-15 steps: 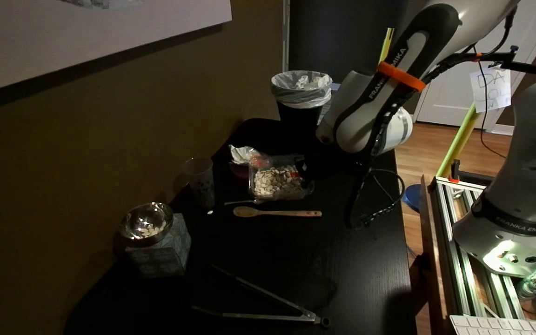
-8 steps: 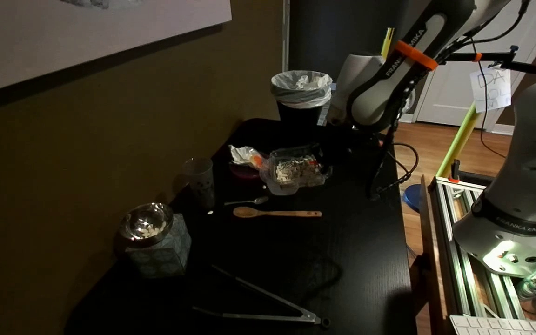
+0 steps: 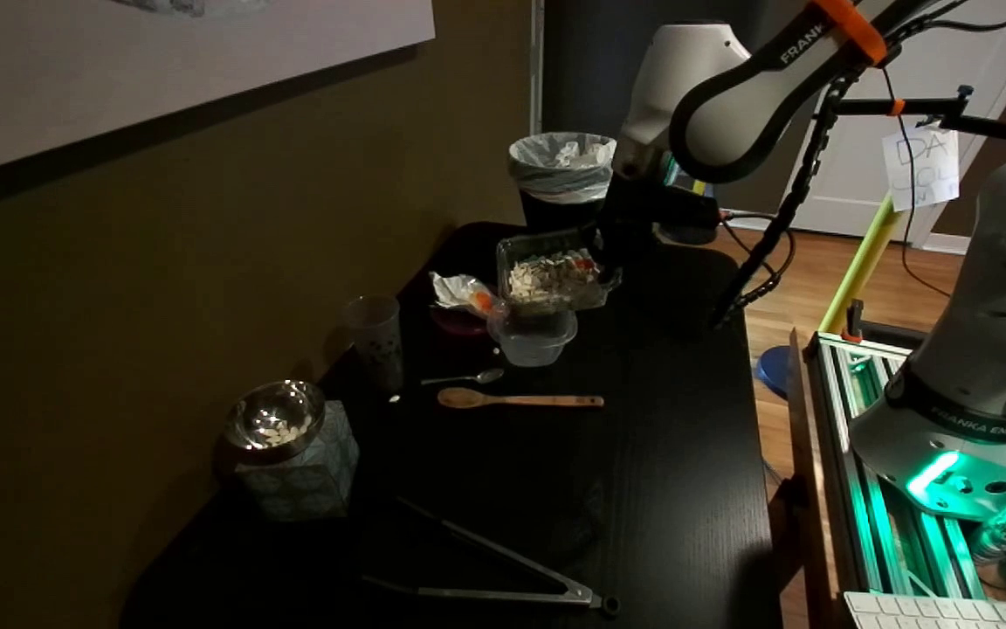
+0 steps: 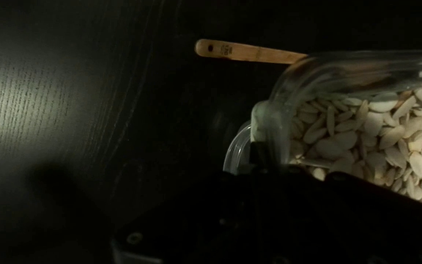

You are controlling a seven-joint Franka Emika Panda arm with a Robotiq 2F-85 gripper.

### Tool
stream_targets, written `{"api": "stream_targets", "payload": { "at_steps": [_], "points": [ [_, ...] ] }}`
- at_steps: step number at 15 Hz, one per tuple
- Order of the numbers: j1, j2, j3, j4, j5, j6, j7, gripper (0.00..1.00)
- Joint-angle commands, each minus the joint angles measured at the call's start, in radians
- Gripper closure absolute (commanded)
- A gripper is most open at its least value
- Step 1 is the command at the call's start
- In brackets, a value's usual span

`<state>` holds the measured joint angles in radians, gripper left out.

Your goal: Pour some contents from the clear container on the left into the container on the right.

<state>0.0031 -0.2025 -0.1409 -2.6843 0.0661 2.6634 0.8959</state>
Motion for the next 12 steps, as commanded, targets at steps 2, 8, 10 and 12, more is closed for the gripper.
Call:
{"api": "stream_targets", "payload": {
  "at_steps": [2,8,10,12],
  "points": [
    [-0.149,0.027,0.113,0.039,-0.189,-0.095,0.141,1.0],
    [-0.203,0.02,0.145,0.165,-0.407,-0.311,0.324,1.0],
    [-0.205,0.033,0.157,0.211,-0.502,-0.363,0.403,1.0],
    [-0.197,0.053,0.164,0.249,-0.58,-0.419,0.468,1.0]
  ]
}}
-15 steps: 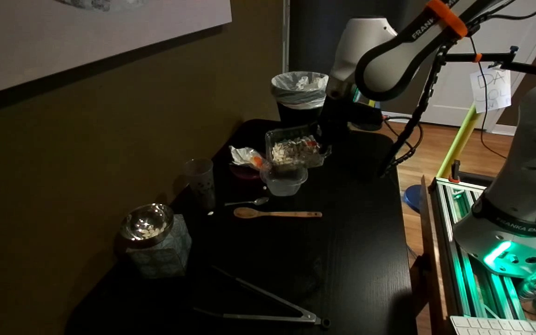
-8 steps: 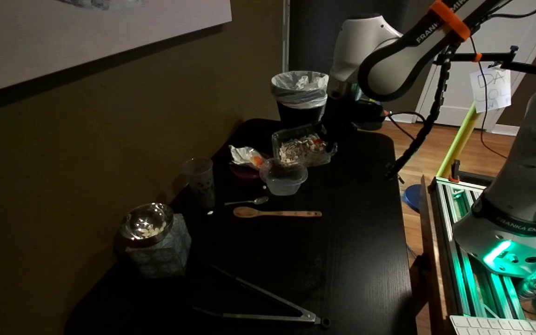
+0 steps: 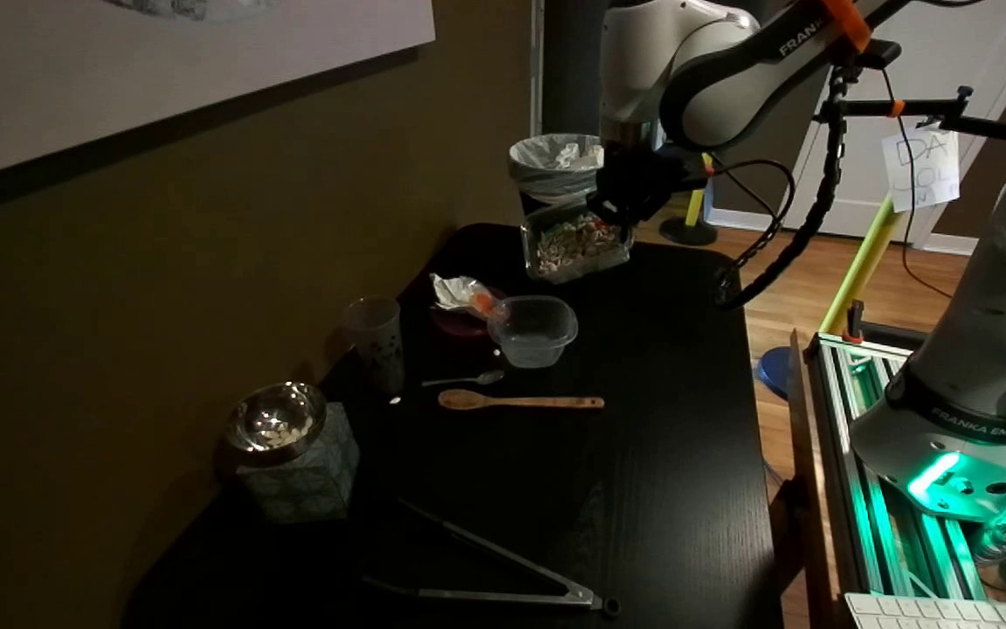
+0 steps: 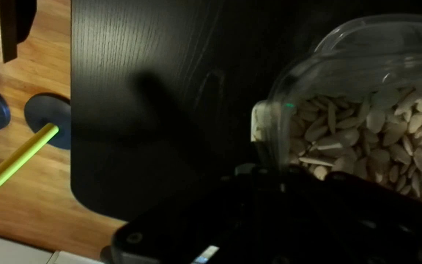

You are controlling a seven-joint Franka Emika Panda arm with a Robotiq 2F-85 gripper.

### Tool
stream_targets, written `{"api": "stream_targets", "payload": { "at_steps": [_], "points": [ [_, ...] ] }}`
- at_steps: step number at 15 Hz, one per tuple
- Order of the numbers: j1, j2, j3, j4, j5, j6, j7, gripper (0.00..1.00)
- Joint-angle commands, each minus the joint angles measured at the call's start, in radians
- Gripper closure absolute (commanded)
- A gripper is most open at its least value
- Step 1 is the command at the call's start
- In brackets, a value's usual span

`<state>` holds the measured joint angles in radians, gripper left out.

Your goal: Pour some contents from the clear container on the left into the container on the right.

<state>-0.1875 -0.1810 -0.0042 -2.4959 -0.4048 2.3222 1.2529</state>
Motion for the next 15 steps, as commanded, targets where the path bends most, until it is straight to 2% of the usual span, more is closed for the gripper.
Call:
{"api": "stream_targets", "payload": {
  "at_steps": [1,8,15],
  "points": [
    [-0.001,0.045,0.028,0.075,-0.138,-0.104,0.137,1.0],
    [0.034,0.141,0.001,0.147,-0.183,-0.203,0.191,1.0],
    [0.089,0.239,-0.006,0.213,-0.318,-0.288,0.326,1.0]
  ]
}}
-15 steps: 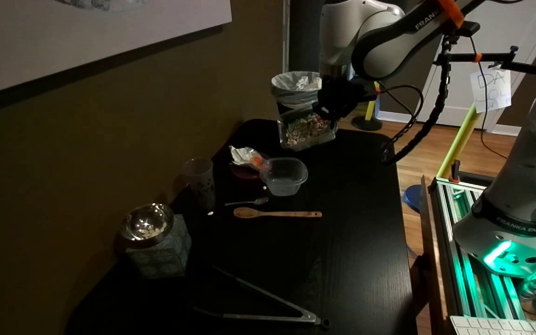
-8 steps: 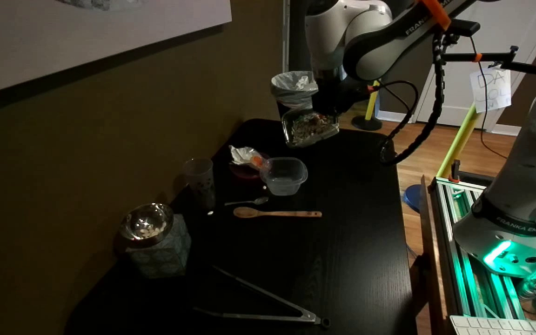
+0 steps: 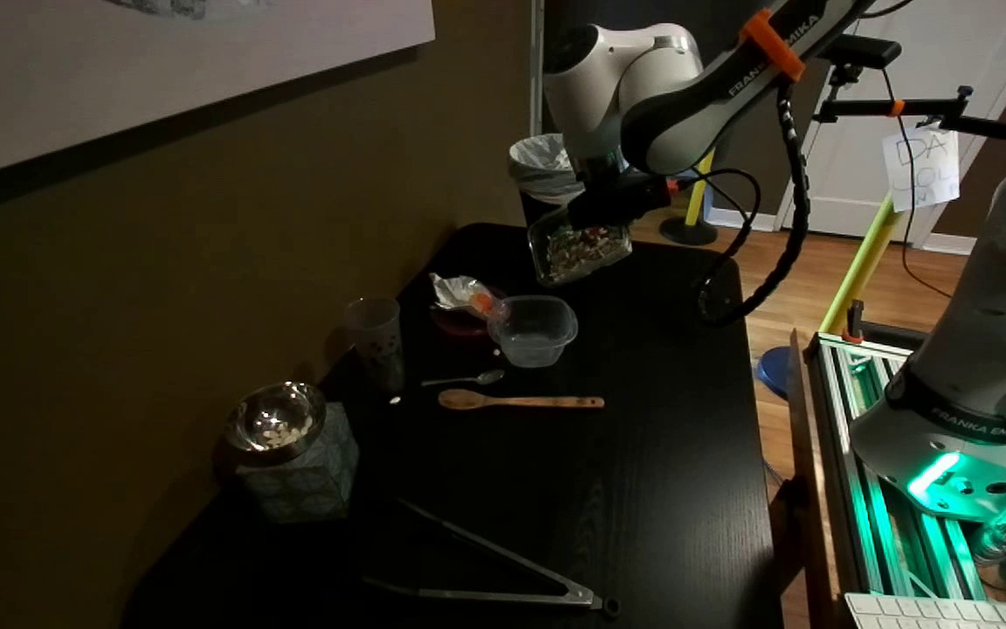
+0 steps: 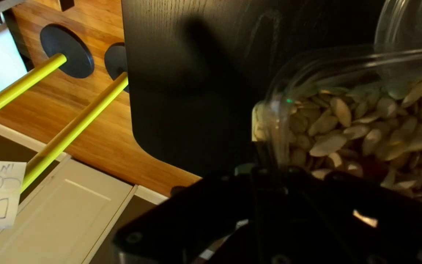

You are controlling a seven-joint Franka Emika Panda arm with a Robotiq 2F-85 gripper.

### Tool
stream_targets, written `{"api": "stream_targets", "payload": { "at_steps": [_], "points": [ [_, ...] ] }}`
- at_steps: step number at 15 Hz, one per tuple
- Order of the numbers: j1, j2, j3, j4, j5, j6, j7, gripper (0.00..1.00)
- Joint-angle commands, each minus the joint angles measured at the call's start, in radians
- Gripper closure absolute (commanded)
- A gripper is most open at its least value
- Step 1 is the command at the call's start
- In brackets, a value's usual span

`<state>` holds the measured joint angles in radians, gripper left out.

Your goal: Pour some contents from the clear container on the left into the container on the right.

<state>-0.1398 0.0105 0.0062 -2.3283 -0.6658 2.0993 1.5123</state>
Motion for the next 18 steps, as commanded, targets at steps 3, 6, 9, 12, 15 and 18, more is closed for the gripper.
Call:
{"api": "stream_targets", "payload": {
  "at_steps": [3,6,9,12,15,18],
  "points": [
    [0.066,0.08,-0.021,0.069,-0.086,-0.11,0.094,1.0],
    [0.085,0.112,-0.026,0.097,-0.099,-0.133,0.111,1.0],
    [0.111,0.139,-0.027,0.123,-0.155,-0.173,0.151,1.0],
    [0.136,0.163,-0.022,0.148,-0.204,-0.226,0.177,1.0],
    [0.153,0.186,-0.02,0.169,-0.219,-0.262,0.18,1.0],
    [0.164,0.206,-0.021,0.184,-0.231,-0.287,0.186,1.0]
  ]
}}
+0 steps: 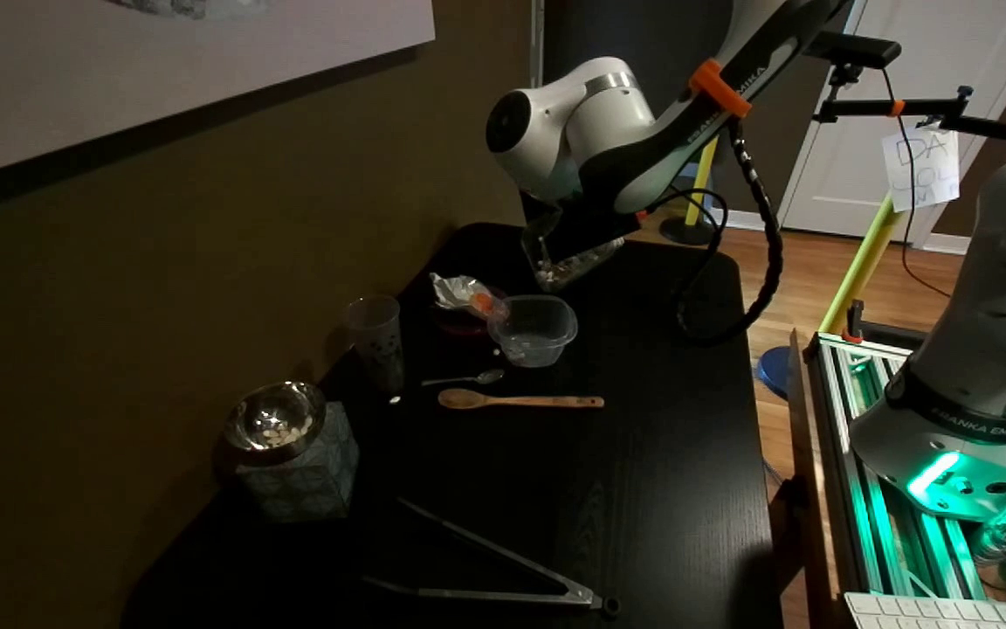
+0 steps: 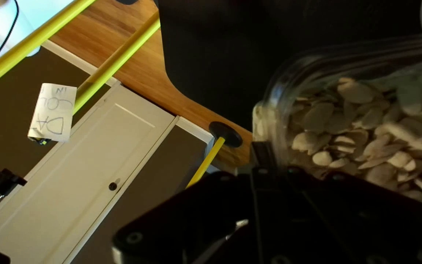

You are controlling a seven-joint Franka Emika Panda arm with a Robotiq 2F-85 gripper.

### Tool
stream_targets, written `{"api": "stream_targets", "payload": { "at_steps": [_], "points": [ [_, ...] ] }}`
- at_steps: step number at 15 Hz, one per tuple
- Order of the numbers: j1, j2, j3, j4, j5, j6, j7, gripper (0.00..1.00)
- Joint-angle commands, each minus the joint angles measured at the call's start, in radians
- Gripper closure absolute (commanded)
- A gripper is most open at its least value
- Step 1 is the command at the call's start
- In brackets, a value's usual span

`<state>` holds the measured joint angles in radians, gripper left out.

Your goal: Pour some contents from the clear container on the left into the container on the right.

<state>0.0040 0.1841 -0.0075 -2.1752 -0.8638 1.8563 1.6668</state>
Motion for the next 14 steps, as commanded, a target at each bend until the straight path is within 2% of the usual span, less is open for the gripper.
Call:
{"api": "stream_targets", "payload": {
  "at_steps": [1,14],
  "points": [
    [0.026,0.038,-0.009,0.035,-0.05,-0.061,0.047,1.0],
    [0.049,0.07,-0.002,0.062,-0.1,-0.112,0.097,1.0]
  ]
}}
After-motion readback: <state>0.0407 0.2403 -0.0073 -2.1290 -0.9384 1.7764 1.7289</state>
